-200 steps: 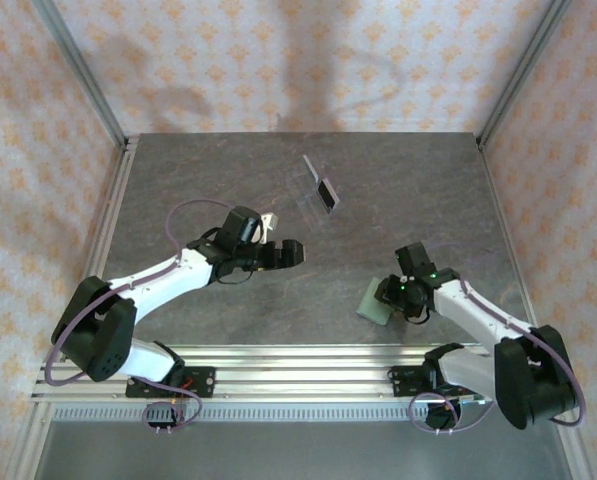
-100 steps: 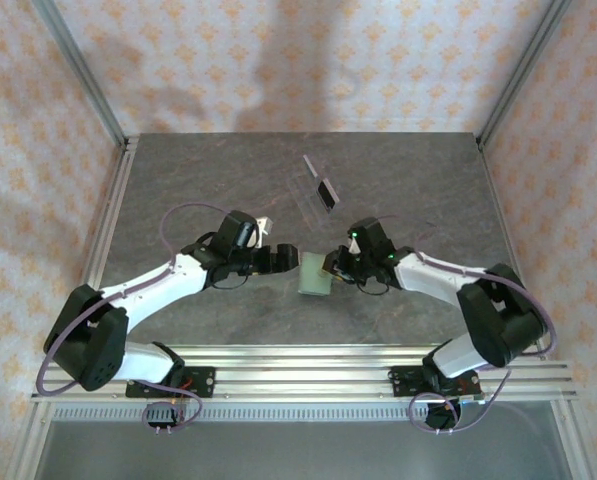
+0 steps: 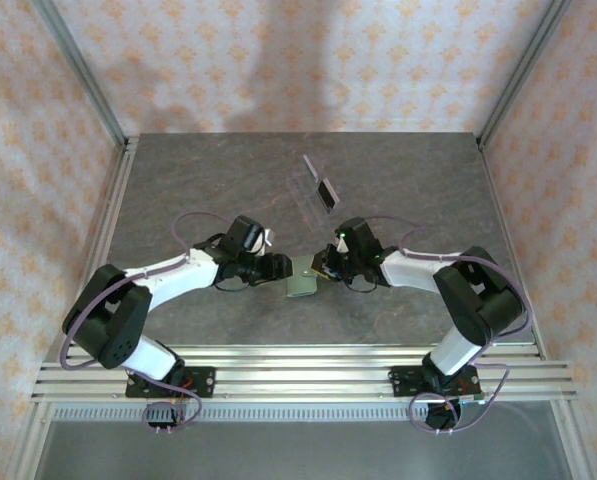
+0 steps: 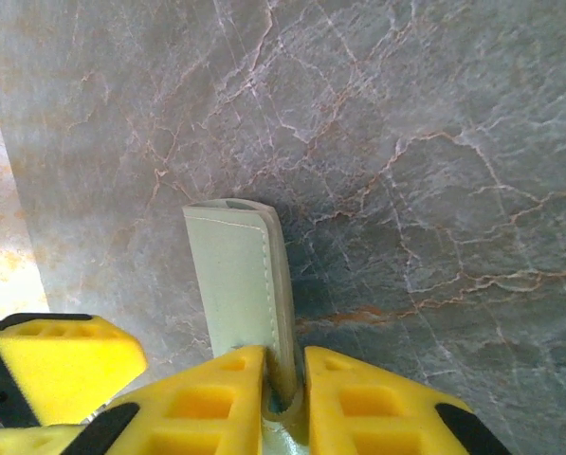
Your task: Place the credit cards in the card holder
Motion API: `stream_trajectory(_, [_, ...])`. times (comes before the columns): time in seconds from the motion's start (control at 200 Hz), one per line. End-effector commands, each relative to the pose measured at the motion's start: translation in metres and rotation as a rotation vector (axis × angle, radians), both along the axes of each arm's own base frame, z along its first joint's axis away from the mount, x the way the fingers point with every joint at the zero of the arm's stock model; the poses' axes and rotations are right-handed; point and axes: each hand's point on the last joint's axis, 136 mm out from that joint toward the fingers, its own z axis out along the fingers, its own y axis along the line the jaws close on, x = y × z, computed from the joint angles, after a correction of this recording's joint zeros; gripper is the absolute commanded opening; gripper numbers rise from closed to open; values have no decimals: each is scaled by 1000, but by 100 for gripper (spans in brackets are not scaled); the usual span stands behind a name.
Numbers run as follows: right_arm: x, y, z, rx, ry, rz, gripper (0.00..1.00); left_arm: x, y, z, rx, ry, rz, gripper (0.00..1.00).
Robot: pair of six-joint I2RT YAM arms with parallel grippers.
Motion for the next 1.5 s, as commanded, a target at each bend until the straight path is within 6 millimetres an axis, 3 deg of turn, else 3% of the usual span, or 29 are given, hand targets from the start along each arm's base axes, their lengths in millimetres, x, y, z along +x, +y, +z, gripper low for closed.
stream_trajectory(0.0, [2, 2, 2, -6, -33, 21, 21, -1, 2, -5, -6, 20, 9, 57])
stream_trajectory(0.185, [-3, 1, -6, -35, -24, 57, 24, -4, -3, -14, -15, 60, -24, 53])
stream_trajectory(0.39, [-6, 9, -12, -4, -2, 76, 15, 0, -17, -17, -80, 82, -49, 47])
stream_trajectory(0.636, [-8, 13, -11, 12, -7, 82, 12, 0, -21, -20, -76, 97, -82, 26])
stream_trajectory(0.811, [-10, 11, -9, -6, -28, 99, 19, 2, -22, -12, -100, 86, -100, 0])
stream_trajectory(0.936, [-10, 0, -8, -85, -59, 103, 31, 3, -22, -3, -147, 74, -82, 0])
stream_trajectory(1.051, [-11, -23, -5, -227, -125, 115, 33, 2, -23, 5, -170, 79, -86, 0])
stream_trajectory(1.126, [-13, -27, 3, -254, -170, 145, 36, 0, -23, 9, -175, 88, -79, 0])
stream_trajectory(1.226, [-19, -19, 18, -255, -237, 199, 39, 0, -26, 15, -206, 90, -68, 0])
stream_trajectory(1.362, [-24, 0, 30, -272, -293, 237, 35, 3, -27, 22, -219, 93, -57, 0])
stream_trajectory(1.492, [-23, 15, 25, -360, -324, 273, 37, 5, -34, 32, -270, 86, -58, 0])
